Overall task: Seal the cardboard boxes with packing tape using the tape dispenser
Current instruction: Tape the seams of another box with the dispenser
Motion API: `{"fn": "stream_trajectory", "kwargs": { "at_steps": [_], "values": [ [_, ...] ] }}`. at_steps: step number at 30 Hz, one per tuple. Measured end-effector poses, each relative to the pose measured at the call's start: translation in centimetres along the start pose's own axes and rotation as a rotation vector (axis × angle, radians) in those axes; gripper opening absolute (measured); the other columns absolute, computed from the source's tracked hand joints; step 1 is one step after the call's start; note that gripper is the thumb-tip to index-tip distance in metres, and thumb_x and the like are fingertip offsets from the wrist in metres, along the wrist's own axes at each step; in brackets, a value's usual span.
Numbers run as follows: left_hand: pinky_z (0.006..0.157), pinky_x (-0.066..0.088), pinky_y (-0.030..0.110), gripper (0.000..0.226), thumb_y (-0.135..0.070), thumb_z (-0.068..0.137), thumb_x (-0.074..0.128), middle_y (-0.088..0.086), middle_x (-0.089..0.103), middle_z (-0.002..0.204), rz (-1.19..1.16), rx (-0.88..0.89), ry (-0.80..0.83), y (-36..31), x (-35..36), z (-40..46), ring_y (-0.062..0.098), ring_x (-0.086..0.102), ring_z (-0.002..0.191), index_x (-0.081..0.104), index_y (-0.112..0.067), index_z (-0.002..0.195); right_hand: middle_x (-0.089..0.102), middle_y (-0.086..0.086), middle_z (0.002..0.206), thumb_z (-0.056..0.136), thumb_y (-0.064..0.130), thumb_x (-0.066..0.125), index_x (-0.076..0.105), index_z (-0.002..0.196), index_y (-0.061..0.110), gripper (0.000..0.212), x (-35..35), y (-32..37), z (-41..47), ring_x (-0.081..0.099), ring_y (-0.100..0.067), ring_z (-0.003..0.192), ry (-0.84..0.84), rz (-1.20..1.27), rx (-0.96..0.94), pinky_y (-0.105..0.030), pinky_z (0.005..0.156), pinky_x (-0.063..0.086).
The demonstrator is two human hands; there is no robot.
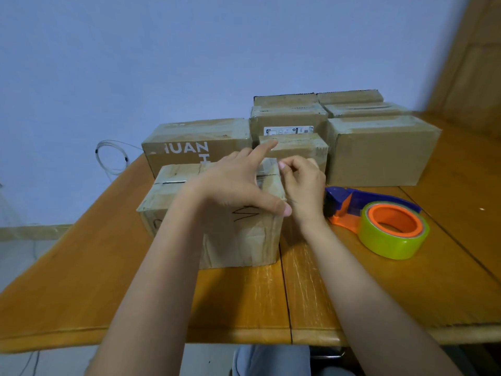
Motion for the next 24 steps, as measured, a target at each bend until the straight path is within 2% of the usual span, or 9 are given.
{"fn": "stream_trajectory", "kwargs": {
  "at_steps": [4, 9, 10, 13, 16, 21, 24],
  "values": [
    [0.113, 0.027, 0.041, 0.135, -0.082, 0.037, 0.057, 0.001, 0.031, 0.148, 0.014, -0.009, 0.001, 0.0, 0.0, 0.0, 0.021, 0.026, 0.138, 0.002, -0.039, 0.152, 0.057, 0.007, 0.072, 0.087, 0.005, 0.061, 0.068, 0.077, 0.003, 0.012, -0.3, 0.4, -0.4, 0.049, -0.018, 0.076, -0.033, 0.000, 0.022, -0.021, 0.062, 0.026],
    [0.111, 0.028, 0.039, 0.134, -0.081, 0.037, 0.057, -0.001, 0.031, 0.148, 0.001, -0.017, 0.009, 0.0, 0.2, -0.1, 0.019, 0.026, 0.137, 0.002, -0.039, 0.151, 0.058, 0.014, 0.073, 0.089, 0.006, 0.061, 0.072, 0.084, 0.009, 0.012, 0.0, -0.5, -0.8, 0.054, -0.018, 0.081, -0.002, 0.126, 0.158, -0.029, 0.071, 0.041],
    [0.112, 0.027, 0.039, 0.133, -0.081, 0.038, 0.058, -0.001, 0.030, 0.149, -0.004, -0.019, 0.010, 0.0, 0.2, -0.1, 0.019, 0.025, 0.138, 0.002, -0.039, 0.151, 0.059, 0.011, 0.075, 0.090, 0.006, 0.060, 0.072, 0.086, 0.008, 0.013, 0.0, -0.4, -1.0, 0.053, -0.018, 0.082, 0.011, 0.134, 0.152, -0.027, 0.072, 0.041],
    [0.112, 0.027, 0.039, 0.133, -0.081, 0.038, 0.058, -0.001, 0.029, 0.151, -0.008, -0.022, 0.011, 0.1, 0.0, 0.0, 0.020, 0.025, 0.139, 0.002, -0.038, 0.152, 0.058, 0.005, 0.081, 0.093, 0.008, 0.054, 0.073, 0.097, 0.008, 0.019, 0.1, 0.2, -1.5, 0.047, -0.015, 0.085, 0.077, 0.104, 0.064, -0.010, 0.072, 0.033],
    [0.110, 0.028, 0.036, 0.133, -0.081, 0.038, 0.057, -0.001, 0.032, 0.147, 0.001, -0.026, 0.010, 0.0, 0.0, -0.1, 0.019, 0.026, 0.137, 0.003, -0.039, 0.152, 0.057, 0.002, 0.082, 0.092, 0.011, 0.052, 0.073, 0.101, 0.008, 0.023, 0.1, 0.6, -1.9, 0.046, -0.017, 0.087, 0.109, 0.127, 0.015, -0.005, 0.071, 0.030],
    [0.107, 0.031, 0.036, 0.132, -0.082, 0.037, 0.054, -0.002, 0.037, 0.138, 0.031, -0.039, -0.004, -0.1, -0.1, -0.2, 0.019, 0.031, 0.131, 0.005, -0.039, 0.151, 0.060, 0.002, 0.087, 0.090, 0.010, 0.052, 0.071, 0.109, 0.007, 0.026, 0.2, 0.2, -2.0, 0.052, -0.022, 0.092, 0.149, 0.179, 0.021, -0.009, 0.078, 0.035],
    [0.105, 0.032, 0.036, 0.131, -0.082, 0.037, 0.054, -0.004, 0.038, 0.130, 0.031, -0.043, 0.001, 0.0, 0.0, 0.0, 0.019, 0.032, 0.128, 0.005, -0.040, 0.151, 0.065, 0.000, 0.096, 0.091, 0.013, 0.050, 0.069, 0.113, 0.007, 0.030, 0.2, -0.1, -2.6, 0.059, -0.022, 0.097, 0.158, 0.210, 0.054, -0.024, 0.084, 0.045]
  ]
}}
Point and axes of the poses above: each hand's wrist, its own z-axis towards the middle knuckle, its own x-axis out of the palm, y = z × x, the point moved 9 cm from there along z, towards the middle knuckle
